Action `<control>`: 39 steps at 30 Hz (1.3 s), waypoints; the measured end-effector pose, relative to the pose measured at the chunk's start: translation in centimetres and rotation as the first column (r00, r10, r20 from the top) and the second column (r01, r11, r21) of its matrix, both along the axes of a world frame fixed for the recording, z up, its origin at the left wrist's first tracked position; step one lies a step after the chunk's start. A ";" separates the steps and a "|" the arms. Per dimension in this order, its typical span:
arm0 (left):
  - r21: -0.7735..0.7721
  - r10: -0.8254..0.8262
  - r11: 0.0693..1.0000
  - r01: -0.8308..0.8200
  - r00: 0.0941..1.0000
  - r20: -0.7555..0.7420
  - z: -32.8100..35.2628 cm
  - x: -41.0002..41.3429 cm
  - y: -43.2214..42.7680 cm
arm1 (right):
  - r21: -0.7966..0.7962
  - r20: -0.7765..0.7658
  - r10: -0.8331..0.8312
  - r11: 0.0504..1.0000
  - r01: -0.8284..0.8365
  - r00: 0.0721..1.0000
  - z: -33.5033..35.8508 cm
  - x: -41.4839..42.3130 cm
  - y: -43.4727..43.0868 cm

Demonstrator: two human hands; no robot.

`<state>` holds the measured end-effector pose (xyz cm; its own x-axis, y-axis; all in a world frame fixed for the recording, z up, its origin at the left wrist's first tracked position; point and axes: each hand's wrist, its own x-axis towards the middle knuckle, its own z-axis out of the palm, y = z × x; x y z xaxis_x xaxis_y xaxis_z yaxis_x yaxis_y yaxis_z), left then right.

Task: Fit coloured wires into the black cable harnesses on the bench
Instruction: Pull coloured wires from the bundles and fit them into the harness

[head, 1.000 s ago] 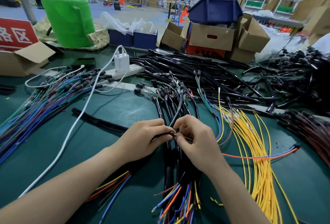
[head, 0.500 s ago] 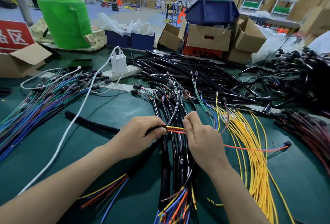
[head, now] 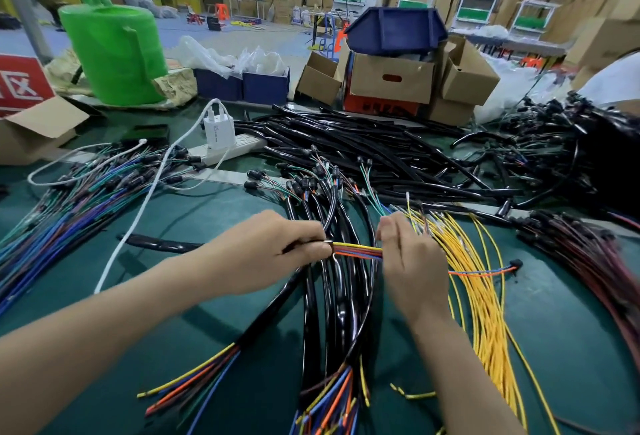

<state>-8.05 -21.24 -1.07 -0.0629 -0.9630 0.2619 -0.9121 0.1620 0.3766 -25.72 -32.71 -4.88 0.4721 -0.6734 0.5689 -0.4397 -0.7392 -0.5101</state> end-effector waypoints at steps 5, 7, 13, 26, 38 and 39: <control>0.175 -0.063 0.984 -0.002 0.931 0.360 -0.1 -1.2 -0.7 | -0.154 -0.034 0.079 0.985 -0.083 0.996 0.7 1.4 2.4; 0.166 -0.106 0.985 0.038 0.900 0.423 -0.2 -2.2 -1.2 | -0.125 0.021 0.160 0.980 -0.156 0.987 0.7 2.0 3.6; 0.178 -0.030 0.984 -0.026 0.953 0.301 1.8 -1.8 -0.5 | -0.088 0.122 0.070 0.994 -0.060 0.990 0.4 0.4 0.9; 0.317 -0.052 0.941 -0.118 0.876 0.479 2.7 -4.6 -2.0 | -0.105 0.049 0.266 0.960 -0.260 0.963 1.4 1.5 3.4; 0.360 0.010 0.929 -0.086 0.978 0.207 4.1 -0.9 1.8 | 0.080 -0.068 0.184 0.981 -0.179 0.980 -0.3 1.0 0.6; 0.379 0.005 0.920 -0.097 0.972 0.236 4.3 -0.9 1.7 | 0.056 -0.116 0.202 0.979 -0.197 0.973 0.1 1.0 0.8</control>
<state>-8.96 -19.50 3.18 -0.0245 -0.9891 -0.1453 -0.9830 -0.0026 0.1834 -24.76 -31.92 -4.80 0.6625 -0.5816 0.4721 -0.3457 -0.7965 -0.4961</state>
